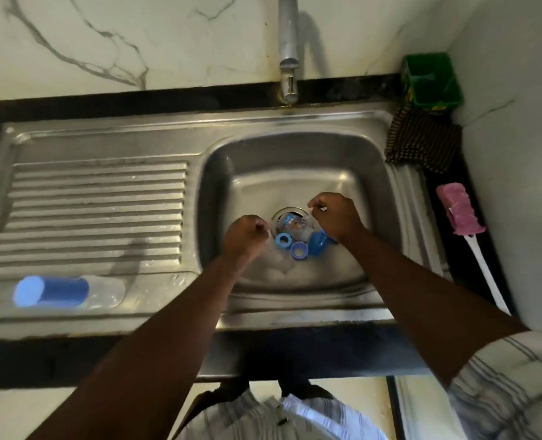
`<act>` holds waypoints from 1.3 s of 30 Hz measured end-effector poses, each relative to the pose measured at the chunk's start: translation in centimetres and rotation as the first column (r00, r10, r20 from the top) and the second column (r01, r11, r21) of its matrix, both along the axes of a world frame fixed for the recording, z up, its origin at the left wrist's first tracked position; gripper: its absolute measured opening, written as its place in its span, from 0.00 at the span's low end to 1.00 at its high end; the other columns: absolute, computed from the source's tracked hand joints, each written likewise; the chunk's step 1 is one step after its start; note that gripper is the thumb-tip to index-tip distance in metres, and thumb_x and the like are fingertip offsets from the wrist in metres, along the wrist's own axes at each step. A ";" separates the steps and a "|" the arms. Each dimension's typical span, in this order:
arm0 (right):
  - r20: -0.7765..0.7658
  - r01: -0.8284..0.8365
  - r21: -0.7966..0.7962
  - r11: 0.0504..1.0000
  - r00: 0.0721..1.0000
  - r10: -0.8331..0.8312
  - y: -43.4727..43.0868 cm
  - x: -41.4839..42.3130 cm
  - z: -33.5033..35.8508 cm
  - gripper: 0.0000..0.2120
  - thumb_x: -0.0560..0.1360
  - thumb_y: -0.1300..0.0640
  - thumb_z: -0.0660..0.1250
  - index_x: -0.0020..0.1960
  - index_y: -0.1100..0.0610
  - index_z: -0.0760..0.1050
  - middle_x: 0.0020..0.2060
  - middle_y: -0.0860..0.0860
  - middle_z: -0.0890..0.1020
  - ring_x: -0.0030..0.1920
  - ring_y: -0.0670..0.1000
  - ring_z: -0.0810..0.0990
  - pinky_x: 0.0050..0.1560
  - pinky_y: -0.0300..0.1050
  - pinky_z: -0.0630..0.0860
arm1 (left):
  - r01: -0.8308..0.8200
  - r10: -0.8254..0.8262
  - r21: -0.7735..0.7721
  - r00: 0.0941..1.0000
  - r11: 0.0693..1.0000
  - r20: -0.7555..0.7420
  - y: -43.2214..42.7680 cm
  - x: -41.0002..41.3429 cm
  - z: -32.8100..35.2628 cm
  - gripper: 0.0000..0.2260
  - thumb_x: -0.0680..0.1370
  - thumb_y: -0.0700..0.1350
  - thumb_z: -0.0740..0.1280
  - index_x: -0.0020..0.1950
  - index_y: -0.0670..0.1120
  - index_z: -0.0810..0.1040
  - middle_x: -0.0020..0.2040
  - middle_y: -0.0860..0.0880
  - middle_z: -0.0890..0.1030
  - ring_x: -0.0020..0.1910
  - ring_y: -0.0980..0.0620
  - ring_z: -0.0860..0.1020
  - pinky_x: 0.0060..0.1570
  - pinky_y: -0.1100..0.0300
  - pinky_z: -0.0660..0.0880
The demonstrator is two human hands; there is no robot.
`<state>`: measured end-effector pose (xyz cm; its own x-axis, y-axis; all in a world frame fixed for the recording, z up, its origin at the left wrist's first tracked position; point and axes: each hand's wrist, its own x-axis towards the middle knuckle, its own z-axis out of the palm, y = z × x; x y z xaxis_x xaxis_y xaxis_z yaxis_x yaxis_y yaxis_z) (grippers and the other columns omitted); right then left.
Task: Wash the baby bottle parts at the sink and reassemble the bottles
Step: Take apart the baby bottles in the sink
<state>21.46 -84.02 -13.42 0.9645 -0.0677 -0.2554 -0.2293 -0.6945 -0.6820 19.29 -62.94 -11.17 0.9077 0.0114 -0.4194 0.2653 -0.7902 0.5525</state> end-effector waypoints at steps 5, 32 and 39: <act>-0.025 -0.117 0.044 0.992 0.993 0.118 4.9 -1.3 2.9 0.08 0.75 0.63 0.66 0.46 0.55 0.84 0.47 0.50 0.86 0.50 0.50 0.82 0.51 0.37 0.73 | -0.107 0.111 -0.081 0.992 0.991 0.055 3.5 -2.3 2.3 0.10 0.73 0.47 0.70 0.51 0.47 0.86 0.52 0.47 0.86 0.55 0.47 0.82 0.58 0.56 0.76; 0.338 -0.700 0.252 0.668 0.711 0.617 33.5 -9.9 14.9 0.18 0.72 0.62 0.74 0.59 0.53 0.77 0.53 0.44 0.81 0.51 0.46 0.80 0.55 0.44 0.78 | -0.668 0.728 -0.298 0.578 0.681 0.369 22.2 -19.1 8.6 0.30 0.72 0.53 0.78 0.68 0.46 0.69 0.61 0.52 0.69 0.55 0.58 0.70 0.47 0.72 0.65; 0.273 -0.482 0.523 0.703 0.876 0.397 28.5 -7.6 15.8 0.15 0.72 0.58 0.75 0.56 0.52 0.78 0.50 0.47 0.83 0.47 0.47 0.82 0.48 0.39 0.79 | -0.302 0.394 -0.254 0.750 0.919 0.531 19.7 -13.4 10.1 0.24 0.74 0.65 0.66 0.63 0.50 0.74 0.53 0.55 0.80 0.48 0.57 0.77 0.48 0.59 0.73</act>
<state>13.86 -55.53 2.42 0.8736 0.4862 0.0218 0.1232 -0.1776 -0.9764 5.94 -43.20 -1.02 0.9242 0.3554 0.1396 0.1134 -0.6046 0.7884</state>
